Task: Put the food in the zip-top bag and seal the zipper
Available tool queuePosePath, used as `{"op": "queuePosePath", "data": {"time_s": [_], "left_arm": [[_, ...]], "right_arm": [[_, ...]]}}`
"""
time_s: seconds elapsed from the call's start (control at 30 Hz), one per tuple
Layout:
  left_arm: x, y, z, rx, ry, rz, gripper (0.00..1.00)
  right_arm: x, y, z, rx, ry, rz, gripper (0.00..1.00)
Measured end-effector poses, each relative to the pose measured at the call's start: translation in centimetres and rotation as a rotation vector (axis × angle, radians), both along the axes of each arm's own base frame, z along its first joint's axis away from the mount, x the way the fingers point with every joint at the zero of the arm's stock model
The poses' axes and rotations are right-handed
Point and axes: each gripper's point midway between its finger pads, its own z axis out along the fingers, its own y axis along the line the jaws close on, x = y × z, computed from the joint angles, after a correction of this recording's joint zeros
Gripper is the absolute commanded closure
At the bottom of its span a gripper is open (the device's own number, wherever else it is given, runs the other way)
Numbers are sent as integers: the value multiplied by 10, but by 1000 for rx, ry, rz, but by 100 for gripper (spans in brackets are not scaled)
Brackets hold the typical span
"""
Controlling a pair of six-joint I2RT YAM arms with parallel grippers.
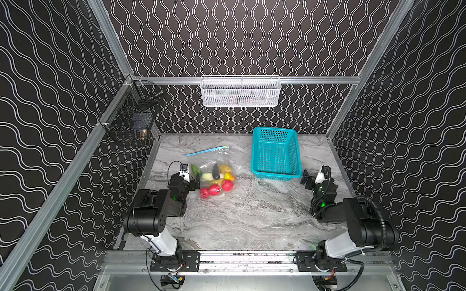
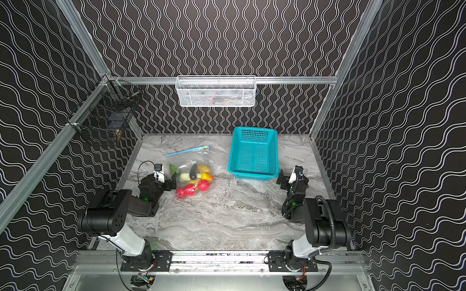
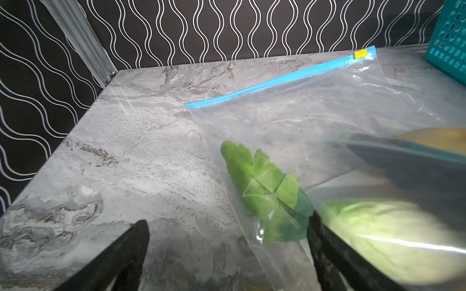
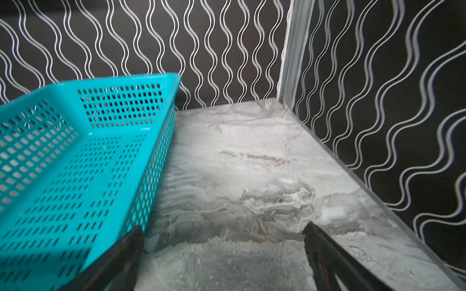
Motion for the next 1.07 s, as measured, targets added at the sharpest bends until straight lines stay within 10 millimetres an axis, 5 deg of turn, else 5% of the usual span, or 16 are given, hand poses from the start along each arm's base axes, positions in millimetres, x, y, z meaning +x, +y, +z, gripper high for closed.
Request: {"op": "queuePosePath", "data": {"time_s": [1.07], "left_arm": [[-1,0,-3,1,12,0,1]], "right_arm": [[-2,6,-4,12,10,31,0]]}}
